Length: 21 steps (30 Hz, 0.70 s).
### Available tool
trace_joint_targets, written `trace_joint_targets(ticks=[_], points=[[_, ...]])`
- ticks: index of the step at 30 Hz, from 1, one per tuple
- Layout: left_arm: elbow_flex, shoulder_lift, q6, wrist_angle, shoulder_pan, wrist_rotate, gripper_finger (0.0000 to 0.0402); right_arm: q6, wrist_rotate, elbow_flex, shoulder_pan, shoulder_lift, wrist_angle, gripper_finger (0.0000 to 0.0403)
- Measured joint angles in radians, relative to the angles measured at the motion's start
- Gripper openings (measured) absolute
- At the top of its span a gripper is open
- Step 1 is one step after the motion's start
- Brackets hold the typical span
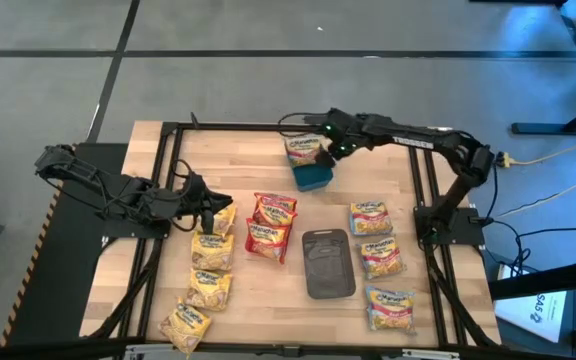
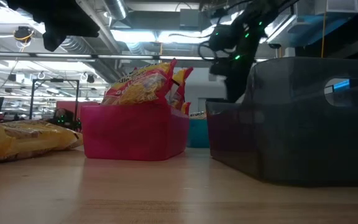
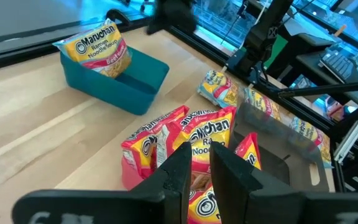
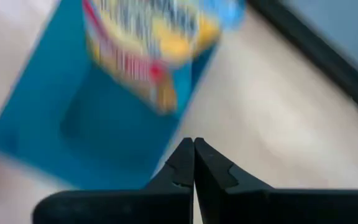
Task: Sort Maruchan noodles
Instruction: Put the blue bag into the blue bin
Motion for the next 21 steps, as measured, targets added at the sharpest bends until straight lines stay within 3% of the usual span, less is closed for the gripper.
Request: trace_joint_targets(ticks=[4,8,11,18,21], points=[[0.000,0.000,0.001,-0.012,0.000,0.000,0.0053,0.005,-0.056,0.000,0.057,-0.100,-0.214,0.0006],[0.000,0.000,0.002,-0.015,0.000,0.000,0.0053,0.035,0.050,-0.031,0.160,-0.234,-0.348,0.0006],[0.000,0.000,0.002,-0.015,0.000,0.000,0.0053,0.117,0.088,-0.130,0.226,-0.353,-0.337,0.0005],[0.000,0.000,0.003,-0.015,0.000,0.000,0.0053,0.413,-0.024,-0.524,0.338,-0.634,-0.147,0.0005],[0.000,0.000,0.003,-0.015,0.000,0.000,0.0053,0.515,-0.040,-0.614,0.377,-0.746,-0.108,0.0005]])
